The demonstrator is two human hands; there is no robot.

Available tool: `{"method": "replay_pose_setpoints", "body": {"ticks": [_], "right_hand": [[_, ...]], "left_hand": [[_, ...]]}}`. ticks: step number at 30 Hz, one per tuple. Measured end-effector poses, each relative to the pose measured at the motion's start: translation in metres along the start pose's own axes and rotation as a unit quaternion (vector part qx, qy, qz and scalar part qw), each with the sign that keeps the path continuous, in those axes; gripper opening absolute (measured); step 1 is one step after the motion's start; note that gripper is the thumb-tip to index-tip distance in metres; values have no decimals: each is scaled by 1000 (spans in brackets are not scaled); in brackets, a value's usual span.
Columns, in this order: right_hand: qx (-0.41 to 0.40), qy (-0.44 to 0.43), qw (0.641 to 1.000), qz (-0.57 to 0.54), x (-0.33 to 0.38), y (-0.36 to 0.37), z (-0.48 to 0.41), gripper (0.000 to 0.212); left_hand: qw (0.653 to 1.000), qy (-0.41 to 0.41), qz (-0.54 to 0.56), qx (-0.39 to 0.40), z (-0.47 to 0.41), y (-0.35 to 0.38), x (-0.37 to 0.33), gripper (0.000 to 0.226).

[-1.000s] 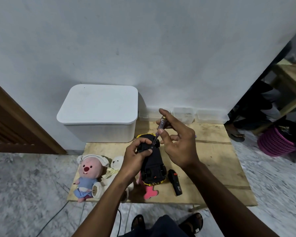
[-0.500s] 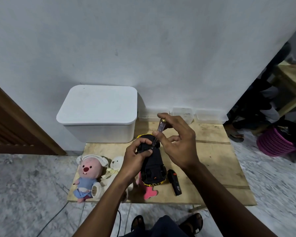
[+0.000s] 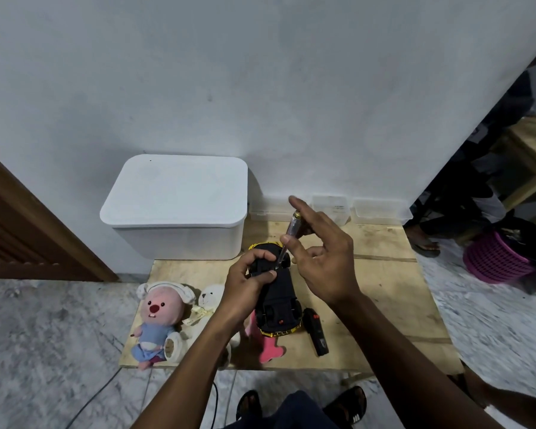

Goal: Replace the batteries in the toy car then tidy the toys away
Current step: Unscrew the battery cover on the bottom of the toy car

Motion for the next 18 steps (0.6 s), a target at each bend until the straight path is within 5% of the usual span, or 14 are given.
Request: {"method": "replay_pose_setpoints", "body": {"ticks": [18], "right_hand": [[-11, 14, 1000, -8, -1, 1, -1, 58]], "left_hand": [[1000, 2, -6, -7, -5, -1, 0, 27]]}}
Point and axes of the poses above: each hand's wrist, its own z-axis away from the middle knuckle, its own y-axis out of the palm, x = y × z, the point moved 3 cm from there along -z, towards the middle knuckle, and after that the axes turned 4 degrees about -z, right-handed, at the moved point
